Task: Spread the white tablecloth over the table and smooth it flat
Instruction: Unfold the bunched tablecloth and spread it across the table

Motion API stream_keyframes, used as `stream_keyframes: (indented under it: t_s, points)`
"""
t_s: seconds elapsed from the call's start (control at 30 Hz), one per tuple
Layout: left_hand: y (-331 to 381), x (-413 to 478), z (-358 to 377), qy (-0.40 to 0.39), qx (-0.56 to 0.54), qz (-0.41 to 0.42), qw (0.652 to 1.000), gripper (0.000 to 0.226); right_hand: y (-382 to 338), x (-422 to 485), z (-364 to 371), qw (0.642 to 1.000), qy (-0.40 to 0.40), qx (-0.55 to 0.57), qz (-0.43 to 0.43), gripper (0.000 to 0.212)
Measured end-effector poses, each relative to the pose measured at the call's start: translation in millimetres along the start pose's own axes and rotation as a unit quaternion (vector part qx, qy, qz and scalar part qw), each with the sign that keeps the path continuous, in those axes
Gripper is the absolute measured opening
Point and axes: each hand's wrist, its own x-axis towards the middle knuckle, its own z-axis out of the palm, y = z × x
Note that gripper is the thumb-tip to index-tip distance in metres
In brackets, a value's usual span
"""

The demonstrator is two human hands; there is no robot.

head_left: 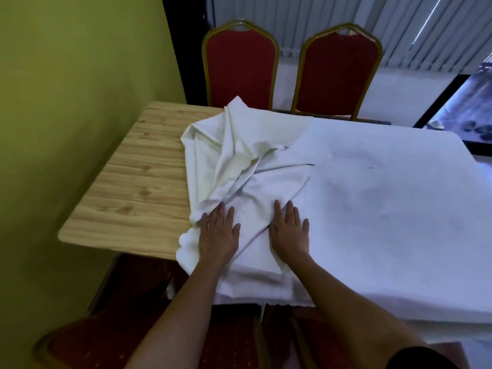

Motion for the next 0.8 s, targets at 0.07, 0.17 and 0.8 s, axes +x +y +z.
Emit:
stream_keyframes:
  t_s: [0.07, 0.17, 0.8]
  points:
    - [-2.3, 5.4, 2.9, 0.049, 0.019, -0.012, 0.999, 0.069, -3.5, -1.5, 4.6, 1.0, 0.009, 0.001, 0.01, 0.059]
    - [-9.3, 16.5, 5.8, 0.071, 0.019, -0.029, 0.997, 0.094, -7.9, -0.4, 8.5, 0.999, 0.023, 0.007, 0.021, 0.056]
    - [-71.1, 27.2, -49.7, -0.063, -0.153, -0.003, 0.986, 0.055, -130.4, -3.6, -39.4, 0.739, 0.068, 0.663, 0.095, 0.026]
